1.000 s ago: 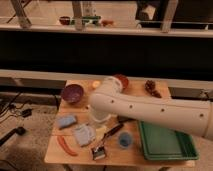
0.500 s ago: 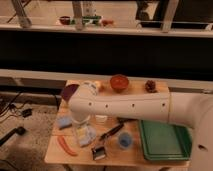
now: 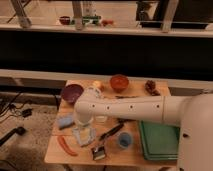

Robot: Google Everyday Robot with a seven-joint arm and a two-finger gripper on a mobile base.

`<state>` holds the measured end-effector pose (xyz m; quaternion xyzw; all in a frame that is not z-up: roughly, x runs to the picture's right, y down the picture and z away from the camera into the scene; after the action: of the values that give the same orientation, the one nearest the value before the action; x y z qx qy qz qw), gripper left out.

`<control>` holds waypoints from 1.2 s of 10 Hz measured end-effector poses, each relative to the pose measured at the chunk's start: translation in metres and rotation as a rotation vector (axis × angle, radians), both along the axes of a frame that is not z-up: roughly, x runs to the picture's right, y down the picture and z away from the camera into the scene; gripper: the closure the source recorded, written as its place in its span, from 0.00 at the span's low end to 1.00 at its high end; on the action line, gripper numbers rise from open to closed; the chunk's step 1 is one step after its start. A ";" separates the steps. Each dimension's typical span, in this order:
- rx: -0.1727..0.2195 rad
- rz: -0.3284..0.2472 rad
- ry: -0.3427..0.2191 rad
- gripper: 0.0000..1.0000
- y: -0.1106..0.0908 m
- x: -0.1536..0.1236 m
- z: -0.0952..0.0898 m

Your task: Wipe tray with towel

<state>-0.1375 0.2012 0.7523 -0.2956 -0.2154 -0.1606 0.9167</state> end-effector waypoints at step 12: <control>-0.075 -0.077 -0.002 0.20 0.038 -0.003 0.037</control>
<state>-0.1403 0.2391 0.7896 -0.3375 -0.2107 -0.1879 0.8980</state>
